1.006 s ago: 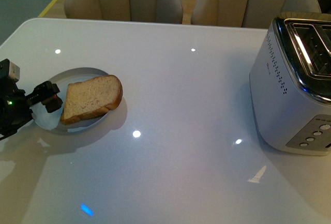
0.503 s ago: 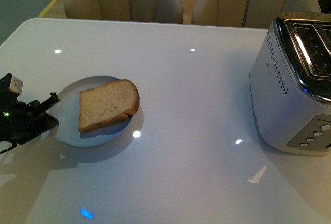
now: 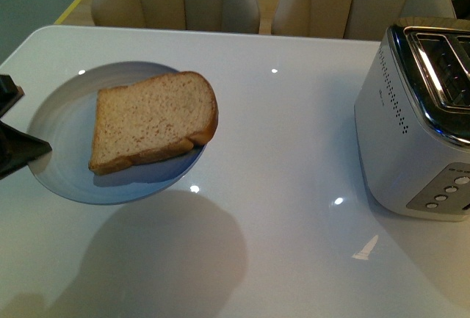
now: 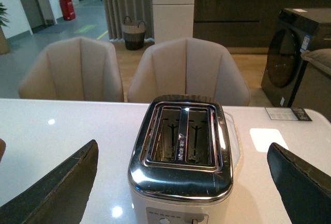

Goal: Left arm holds plate, right arm toasts bread

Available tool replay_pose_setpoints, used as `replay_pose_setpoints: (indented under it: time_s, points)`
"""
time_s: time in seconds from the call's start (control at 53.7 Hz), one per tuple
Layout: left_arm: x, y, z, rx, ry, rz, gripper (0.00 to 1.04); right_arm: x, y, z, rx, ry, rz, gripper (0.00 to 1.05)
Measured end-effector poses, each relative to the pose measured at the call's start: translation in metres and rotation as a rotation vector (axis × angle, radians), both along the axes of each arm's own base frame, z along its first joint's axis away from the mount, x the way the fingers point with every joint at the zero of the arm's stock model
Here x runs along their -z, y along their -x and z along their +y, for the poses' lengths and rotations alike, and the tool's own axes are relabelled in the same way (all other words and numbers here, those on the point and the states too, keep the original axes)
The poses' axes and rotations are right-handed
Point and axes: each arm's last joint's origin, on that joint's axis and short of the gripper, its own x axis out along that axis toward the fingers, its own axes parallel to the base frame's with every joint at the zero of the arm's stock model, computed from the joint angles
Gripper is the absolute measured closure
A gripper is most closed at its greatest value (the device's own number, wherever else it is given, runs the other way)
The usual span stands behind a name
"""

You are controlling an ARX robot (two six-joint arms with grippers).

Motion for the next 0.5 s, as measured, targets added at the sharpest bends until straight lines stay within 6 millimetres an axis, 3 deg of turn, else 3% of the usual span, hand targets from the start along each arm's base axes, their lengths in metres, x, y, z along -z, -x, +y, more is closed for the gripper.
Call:
replay_pose_setpoints:
  time_s: [0.093, 0.242, 0.503]
  points:
    - [-0.036, 0.013, -0.014, -0.003, -0.008, -0.028, 1.02, 0.0, 0.0, 0.0, 0.0, 0.0, 0.0, 0.09]
    - [-0.076, 0.023, -0.035, 0.003, -0.021, -0.076, 1.02, 0.0, 0.0, 0.0, 0.0, 0.0, 0.0, 0.09]
    - [-0.124, 0.022, -0.079, 0.051, -0.017, -0.14, 1.02, 0.0, 0.0, 0.0, 0.0, 0.0, 0.0, 0.09]
